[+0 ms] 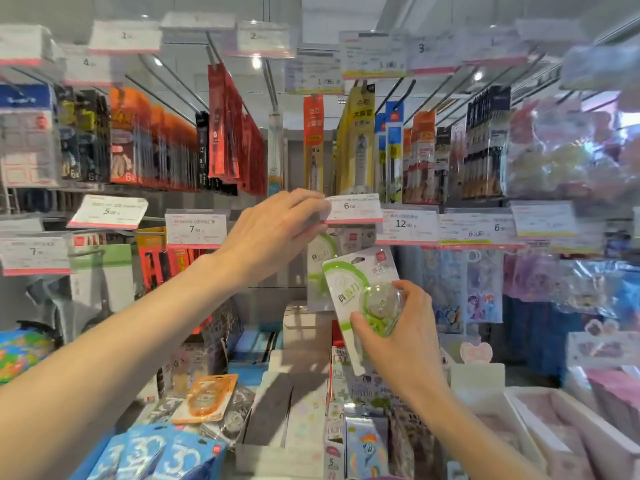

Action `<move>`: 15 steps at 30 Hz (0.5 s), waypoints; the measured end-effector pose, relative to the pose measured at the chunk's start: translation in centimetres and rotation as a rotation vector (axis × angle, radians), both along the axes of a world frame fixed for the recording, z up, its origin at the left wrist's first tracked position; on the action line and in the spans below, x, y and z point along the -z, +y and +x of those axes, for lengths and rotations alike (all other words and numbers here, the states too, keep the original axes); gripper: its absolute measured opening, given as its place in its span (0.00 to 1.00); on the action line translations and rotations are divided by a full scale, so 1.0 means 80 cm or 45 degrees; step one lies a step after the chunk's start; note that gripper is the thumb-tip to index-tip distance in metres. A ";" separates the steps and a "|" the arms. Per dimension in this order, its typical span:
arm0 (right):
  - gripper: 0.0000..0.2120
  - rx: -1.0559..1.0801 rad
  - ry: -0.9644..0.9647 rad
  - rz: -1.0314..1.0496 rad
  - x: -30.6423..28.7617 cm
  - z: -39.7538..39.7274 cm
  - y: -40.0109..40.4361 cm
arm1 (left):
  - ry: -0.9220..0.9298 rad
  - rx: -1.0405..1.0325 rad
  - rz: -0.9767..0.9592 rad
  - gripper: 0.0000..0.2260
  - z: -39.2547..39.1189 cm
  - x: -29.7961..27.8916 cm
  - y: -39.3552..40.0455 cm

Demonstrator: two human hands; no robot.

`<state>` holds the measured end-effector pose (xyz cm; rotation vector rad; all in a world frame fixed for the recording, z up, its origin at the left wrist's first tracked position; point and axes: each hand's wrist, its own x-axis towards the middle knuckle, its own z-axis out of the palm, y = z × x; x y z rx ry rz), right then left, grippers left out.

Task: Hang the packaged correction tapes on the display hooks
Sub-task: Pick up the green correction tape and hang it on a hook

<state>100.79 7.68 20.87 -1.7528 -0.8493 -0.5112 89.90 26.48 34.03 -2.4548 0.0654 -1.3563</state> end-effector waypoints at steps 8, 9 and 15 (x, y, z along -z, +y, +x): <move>0.34 -0.043 -0.018 0.131 -0.019 -0.014 0.026 | 0.011 0.072 -0.119 0.18 -0.002 -0.006 0.005; 0.34 -0.043 -0.022 0.148 -0.022 -0.015 0.030 | 0.019 0.070 -0.122 0.18 -0.002 -0.006 0.005; 0.35 0.003 -0.032 0.203 -0.030 -0.017 0.050 | 0.056 0.070 -0.138 0.20 -0.006 -0.008 0.004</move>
